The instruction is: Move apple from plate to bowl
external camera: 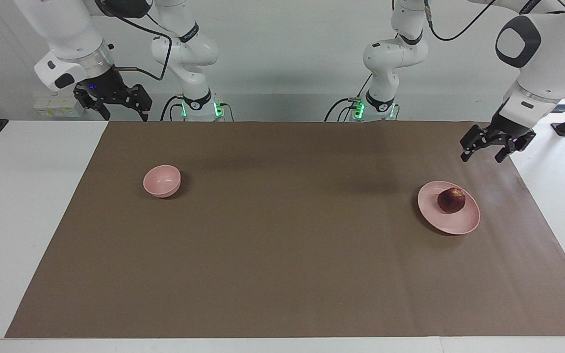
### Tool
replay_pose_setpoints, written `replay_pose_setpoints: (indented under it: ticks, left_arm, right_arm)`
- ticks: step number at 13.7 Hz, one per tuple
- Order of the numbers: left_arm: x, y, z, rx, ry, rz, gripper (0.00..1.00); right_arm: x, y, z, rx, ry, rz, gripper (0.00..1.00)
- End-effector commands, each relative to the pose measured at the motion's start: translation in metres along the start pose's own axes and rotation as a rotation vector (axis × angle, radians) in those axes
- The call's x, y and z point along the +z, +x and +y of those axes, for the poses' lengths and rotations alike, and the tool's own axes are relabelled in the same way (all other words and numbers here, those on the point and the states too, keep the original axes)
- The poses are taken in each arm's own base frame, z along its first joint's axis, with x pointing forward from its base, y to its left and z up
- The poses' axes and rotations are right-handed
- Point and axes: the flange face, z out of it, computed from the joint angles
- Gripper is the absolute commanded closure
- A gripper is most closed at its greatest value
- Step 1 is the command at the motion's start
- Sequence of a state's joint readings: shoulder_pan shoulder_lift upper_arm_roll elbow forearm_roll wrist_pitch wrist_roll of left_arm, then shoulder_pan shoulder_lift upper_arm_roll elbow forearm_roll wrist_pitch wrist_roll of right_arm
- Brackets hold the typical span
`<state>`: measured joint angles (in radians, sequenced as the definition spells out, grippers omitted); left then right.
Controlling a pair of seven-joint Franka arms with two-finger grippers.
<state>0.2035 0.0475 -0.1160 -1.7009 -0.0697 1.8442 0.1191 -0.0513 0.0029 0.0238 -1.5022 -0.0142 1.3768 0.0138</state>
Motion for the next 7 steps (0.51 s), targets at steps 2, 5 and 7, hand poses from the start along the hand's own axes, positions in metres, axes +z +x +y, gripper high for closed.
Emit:
replay_pose_setpoints:
  ticks: [2, 5, 7]
  left_arm:
    - [0.065, 0.010, -0.029, -0.088, -0.001, 0.004, 0.00]
    - [0.159, -0.002, -0.033, -0.153, -0.001, 0.001, 0.00]
    - [0.175, -0.012, -0.022, -0.184, 0.000, -0.018, 0.00]
  right_arm:
    - [0.011, -0.011, -0.004, 0.013, 0.048, 0.021, 0.00]
    - [0.023, -0.005, -0.015, -0.005, 0.046, 0.009, 0.00]
    - [0.035, 0.000, -0.029, -0.028, 0.032, 0.015, 0.00]
